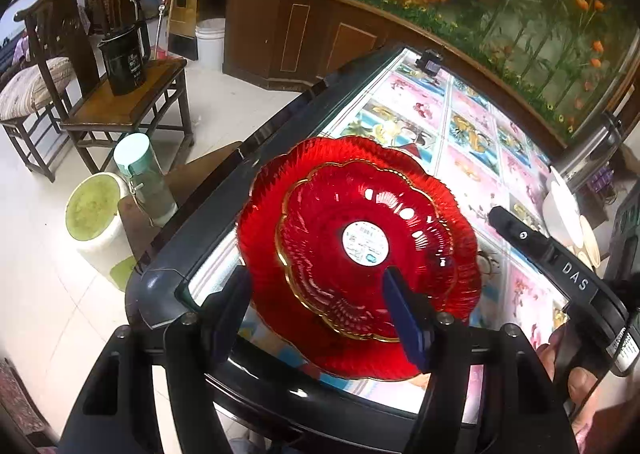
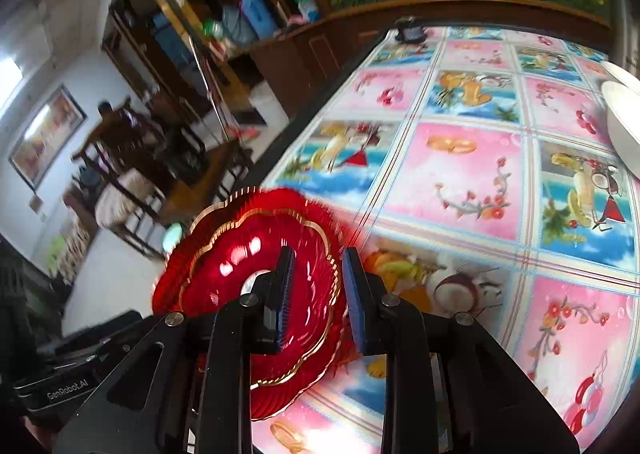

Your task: Organize plates and bowls

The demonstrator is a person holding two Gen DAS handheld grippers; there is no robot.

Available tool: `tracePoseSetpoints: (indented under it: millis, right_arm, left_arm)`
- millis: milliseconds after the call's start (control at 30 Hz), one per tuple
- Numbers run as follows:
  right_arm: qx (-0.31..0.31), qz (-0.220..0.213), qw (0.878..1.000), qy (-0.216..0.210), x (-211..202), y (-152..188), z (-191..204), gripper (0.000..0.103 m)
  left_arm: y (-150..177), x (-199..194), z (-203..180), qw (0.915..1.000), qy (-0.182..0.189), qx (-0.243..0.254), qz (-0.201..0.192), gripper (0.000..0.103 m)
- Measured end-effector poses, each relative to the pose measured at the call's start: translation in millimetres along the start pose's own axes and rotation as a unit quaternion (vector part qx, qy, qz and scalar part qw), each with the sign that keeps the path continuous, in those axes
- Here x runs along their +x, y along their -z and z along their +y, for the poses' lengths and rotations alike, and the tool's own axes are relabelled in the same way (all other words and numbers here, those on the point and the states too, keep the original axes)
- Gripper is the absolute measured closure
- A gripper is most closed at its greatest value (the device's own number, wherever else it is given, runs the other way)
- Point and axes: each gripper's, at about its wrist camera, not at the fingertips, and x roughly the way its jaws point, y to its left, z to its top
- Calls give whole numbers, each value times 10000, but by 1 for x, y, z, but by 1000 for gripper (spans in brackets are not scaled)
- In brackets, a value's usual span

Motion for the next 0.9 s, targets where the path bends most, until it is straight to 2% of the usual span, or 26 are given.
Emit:
tracePoseSetpoints:
  millis: [67, 133, 167, 300, 367, 467, 533, 700, 800, 900]
  right_arm:
    - [103, -193, 9998, -28, -7, 0, -12, 78]
    - [146, -327, 9994, -26, -12, 2, -21, 69]
    - [172, -420, 9990, -34, -15, 3, -27, 68]
    - [40, -823, 9964, 199, -22, 15, -46, 67]
    - [177, -829, 9960, 266, -23, 17, -57, 67]
    - [393, -809, 9957, 202, -24, 15, -67, 67]
    - [438, -779, 9958, 191, -23, 15, -69, 67]
    - [541, -739, 9957, 151, -26, 17, -75, 67]
    - [742, -685, 9948, 88, -27, 18, -84, 66]
    - [939, -711, 9930, 52, -32, 18, -93, 61]
  left_arm:
    - [2, -1, -6, 9999, 89, 34, -35, 35]
    - [5, -1, -16, 9998, 100, 169, -62, 34]
    - [6, -1, -23, 9996, 96, 267, -85, 33]
    - [17, -3, -51, 9975, 83, 655, -268, 32]
    - [21, -9, -63, 9958, 130, 773, -468, 32]
    - [29, -17, -83, 9918, 301, 1007, -721, 23]
    - [34, -20, -94, 9889, 411, 1168, -815, 22]
    - [52, -16, -126, 9795, 722, 1723, -750, 22]
    - [60, -13, -136, 9768, 794, 1850, -726, 22]
    - [62, -11, -142, 9759, 757, 1930, -679, 22]
